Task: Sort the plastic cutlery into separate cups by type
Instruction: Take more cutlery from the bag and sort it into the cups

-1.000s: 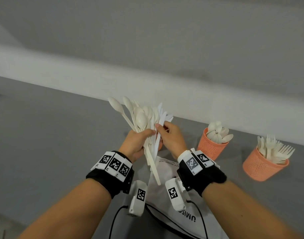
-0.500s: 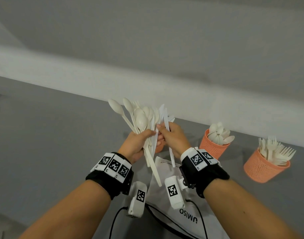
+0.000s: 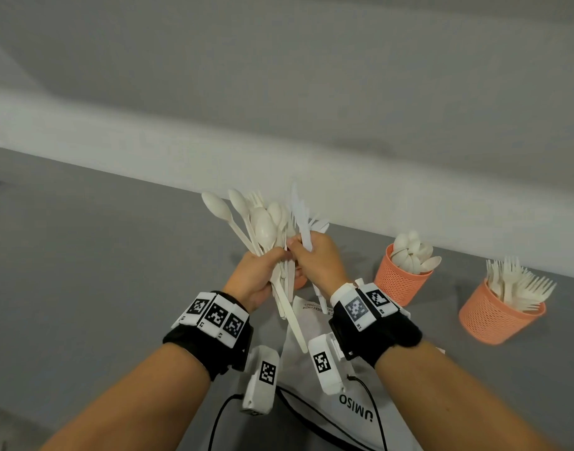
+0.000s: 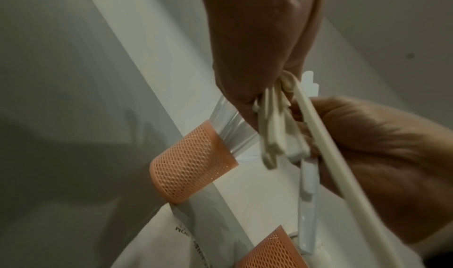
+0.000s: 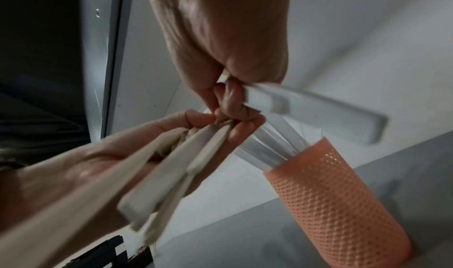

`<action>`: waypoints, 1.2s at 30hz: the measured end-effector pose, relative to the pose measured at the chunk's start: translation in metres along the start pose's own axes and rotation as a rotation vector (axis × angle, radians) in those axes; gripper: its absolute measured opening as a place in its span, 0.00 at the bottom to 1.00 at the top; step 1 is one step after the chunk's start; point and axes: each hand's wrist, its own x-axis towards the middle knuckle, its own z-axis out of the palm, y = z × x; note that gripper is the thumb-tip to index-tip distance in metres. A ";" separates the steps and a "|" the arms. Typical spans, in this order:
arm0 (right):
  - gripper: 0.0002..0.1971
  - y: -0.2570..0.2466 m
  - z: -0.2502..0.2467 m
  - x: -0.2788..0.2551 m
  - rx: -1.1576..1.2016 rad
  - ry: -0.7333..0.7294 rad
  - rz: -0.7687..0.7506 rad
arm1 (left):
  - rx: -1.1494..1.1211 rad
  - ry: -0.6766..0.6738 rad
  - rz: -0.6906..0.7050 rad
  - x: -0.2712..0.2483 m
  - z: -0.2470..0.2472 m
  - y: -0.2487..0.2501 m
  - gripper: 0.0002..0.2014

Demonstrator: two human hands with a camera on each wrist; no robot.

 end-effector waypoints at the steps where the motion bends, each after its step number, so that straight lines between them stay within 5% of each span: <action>1: 0.13 0.000 0.000 0.000 -0.009 0.004 0.005 | -0.008 -0.008 0.002 -0.001 0.000 0.000 0.08; 9: 0.10 0.004 0.002 0.008 -0.050 -0.088 0.036 | -0.036 -0.028 0.010 -0.001 -0.001 0.001 0.10; 14: 0.11 0.012 0.006 0.014 0.165 -0.105 0.160 | -0.083 0.069 0.026 0.009 -0.008 -0.001 0.08; 20: 0.09 0.008 -0.025 0.046 0.409 0.190 0.150 | -0.113 0.175 0.037 0.018 -0.019 0.005 0.06; 25: 0.15 0.011 -0.036 0.070 0.468 0.403 -0.025 | -0.095 0.119 0.098 0.017 -0.026 0.010 0.07; 36: 0.08 0.045 -0.008 0.069 0.266 0.041 0.067 | -0.037 -0.078 -0.003 0.012 -0.026 0.013 0.11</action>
